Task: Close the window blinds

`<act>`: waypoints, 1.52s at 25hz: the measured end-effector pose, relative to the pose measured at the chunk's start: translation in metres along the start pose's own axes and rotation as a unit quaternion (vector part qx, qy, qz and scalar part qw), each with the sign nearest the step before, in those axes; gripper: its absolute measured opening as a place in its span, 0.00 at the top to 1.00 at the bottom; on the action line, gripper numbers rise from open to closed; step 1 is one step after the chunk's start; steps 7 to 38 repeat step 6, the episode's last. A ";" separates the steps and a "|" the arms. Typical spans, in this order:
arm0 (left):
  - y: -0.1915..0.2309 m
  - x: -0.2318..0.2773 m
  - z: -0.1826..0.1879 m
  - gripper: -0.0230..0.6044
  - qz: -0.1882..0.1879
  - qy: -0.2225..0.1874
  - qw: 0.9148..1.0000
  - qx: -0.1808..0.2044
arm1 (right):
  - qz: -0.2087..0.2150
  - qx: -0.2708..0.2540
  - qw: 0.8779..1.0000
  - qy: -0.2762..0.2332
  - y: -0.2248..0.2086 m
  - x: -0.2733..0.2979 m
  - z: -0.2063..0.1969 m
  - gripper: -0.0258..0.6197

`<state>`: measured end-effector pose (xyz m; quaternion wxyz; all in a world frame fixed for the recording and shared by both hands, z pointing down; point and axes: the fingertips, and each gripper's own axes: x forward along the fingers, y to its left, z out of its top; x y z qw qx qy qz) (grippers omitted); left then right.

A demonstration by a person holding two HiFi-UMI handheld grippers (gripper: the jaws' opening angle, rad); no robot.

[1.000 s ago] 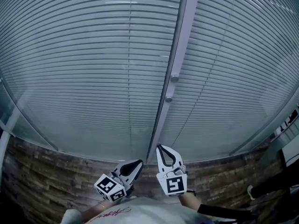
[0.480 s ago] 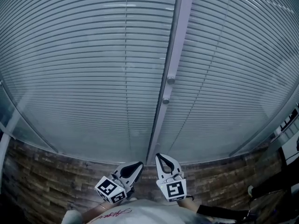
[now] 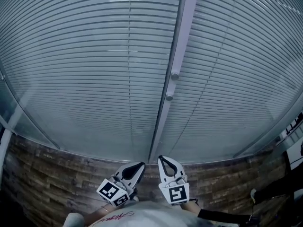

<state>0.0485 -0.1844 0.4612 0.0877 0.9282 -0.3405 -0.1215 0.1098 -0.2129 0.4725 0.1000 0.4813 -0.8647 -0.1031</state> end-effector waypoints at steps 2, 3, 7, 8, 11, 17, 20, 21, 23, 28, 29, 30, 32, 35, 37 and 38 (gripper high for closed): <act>-0.002 0.000 0.000 0.93 0.002 -0.006 1.000 0.006 | 0.004 -0.003 1.000 -0.003 0.002 -0.003 0.000 0.93; -0.003 -0.001 -0.001 0.93 0.003 -0.006 1.000 0.008 | 0.006 -0.002 1.000 -0.004 0.003 -0.004 0.001 0.93; -0.008 -0.002 -0.005 0.93 0.002 -0.003 1.000 0.007 | 0.009 0.004 1.000 -0.009 0.006 -0.010 0.001 0.93; -0.008 -0.002 -0.005 0.93 0.002 -0.003 1.000 0.007 | 0.009 0.004 1.000 -0.009 0.006 -0.010 0.001 0.93; -0.008 -0.002 -0.005 0.93 0.002 -0.003 1.000 0.007 | 0.009 0.004 1.000 -0.009 0.006 -0.010 0.001 0.93; -0.008 -0.002 -0.005 0.93 0.002 -0.003 1.000 0.007 | 0.009 0.004 1.000 -0.009 0.006 -0.010 0.001 0.93; -0.008 -0.002 -0.005 0.93 0.002 -0.003 1.000 0.007 | 0.009 0.004 1.000 -0.009 0.006 -0.010 0.001 0.93; -0.008 -0.002 -0.005 0.93 0.002 -0.003 1.000 0.007 | 0.009 0.004 1.000 -0.009 0.006 -0.010 0.001 0.93; -0.008 -0.002 -0.005 0.93 0.002 -0.003 1.000 0.007 | 0.009 0.004 1.000 -0.009 0.006 -0.010 0.001 0.93; -0.008 -0.002 -0.005 0.93 0.002 -0.003 1.000 0.007 | 0.009 0.004 1.000 -0.009 0.006 -0.010 0.001 0.93; -0.008 -0.002 -0.005 0.93 0.002 -0.003 1.000 0.007 | 0.009 0.004 1.000 -0.009 0.006 -0.010 0.001 0.93; -0.008 -0.002 -0.005 0.93 0.002 -0.003 1.000 0.007 | 0.009 0.004 1.000 -0.009 0.006 -0.010 0.001 0.93; -0.008 -0.002 -0.005 0.93 0.002 -0.003 1.000 0.007 | 0.009 0.004 1.000 -0.009 0.006 -0.010 0.001 0.93; -0.008 -0.002 -0.005 0.93 0.002 -0.003 1.000 0.007 | 0.009 0.004 1.000 -0.009 0.006 -0.010 0.001 0.93; -0.008 -0.002 -0.005 0.93 0.002 -0.003 1.000 0.007 | 0.009 0.004 1.000 -0.009 0.006 -0.010 0.001 0.93; -0.008 -0.002 -0.005 0.93 0.002 -0.003 1.000 0.007 | 0.009 0.004 1.000 -0.009 0.006 -0.010 0.001 0.93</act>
